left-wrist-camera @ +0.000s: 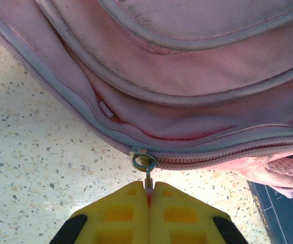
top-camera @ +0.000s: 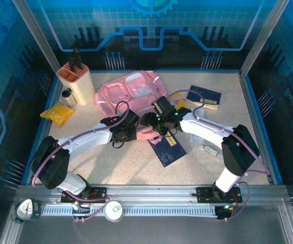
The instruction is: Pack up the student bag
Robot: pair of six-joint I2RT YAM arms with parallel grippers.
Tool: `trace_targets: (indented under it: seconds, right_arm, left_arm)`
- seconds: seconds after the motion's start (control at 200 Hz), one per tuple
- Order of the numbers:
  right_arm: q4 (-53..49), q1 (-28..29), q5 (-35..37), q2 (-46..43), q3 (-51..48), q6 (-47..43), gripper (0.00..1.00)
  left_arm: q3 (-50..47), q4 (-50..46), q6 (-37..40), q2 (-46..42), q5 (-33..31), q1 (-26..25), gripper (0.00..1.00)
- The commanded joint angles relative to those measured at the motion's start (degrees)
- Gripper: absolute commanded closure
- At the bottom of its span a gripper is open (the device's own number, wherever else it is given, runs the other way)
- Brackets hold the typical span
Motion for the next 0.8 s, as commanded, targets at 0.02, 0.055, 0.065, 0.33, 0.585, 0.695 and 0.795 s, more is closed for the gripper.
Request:
trace_targets:
  seconds: [0.02, 0.055, 0.065, 0.33, 0.585, 0.695, 0.795]
  right_arm:
    - [-2.84, 0.73, 3.72, 5.75, 5.99, 6.07, 0.26]
    - [-3.35, 0.68, 4.13, 7.28, 7.33, 6.00, 0.27]
    - [-3.55, 0.74, 4.18, 7.77, 7.71, 6.02, 0.27]
    - [-7.07, 0.66, 6.31, 15.96, 12.02, 3.38, 0.51]
    - [-7.22, 0.70, 7.33, 14.81, 9.75, -1.18, 0.93]
    - [-8.01, 0.57, 9.28, 12.19, 9.29, -6.65, 1.00]
    - [-7.20, -0.27, 8.98, 9.28, 7.38, -10.48, 1.00]
  left_arm:
    - [-0.77, 1.10, 2.43, -0.97, 0.70, -0.26, 1.00]
    - [-0.94, 1.02, 2.70, -0.97, 0.59, -0.25, 1.00]
    - [-0.95, 0.98, 2.72, -1.03, 0.51, -0.28, 1.00]
    - [-1.54, 0.54, 3.37, -0.33, -0.79, -0.13, 1.00]
    - [-1.74, -0.26, 3.63, -0.50, -2.01, -0.12, 1.00]
    - [-1.92, -2.18, 3.36, -0.85, -3.60, -0.11, 1.00]
    - [-2.36, -4.02, 3.07, -1.22, -4.99, -0.07, 1.00]
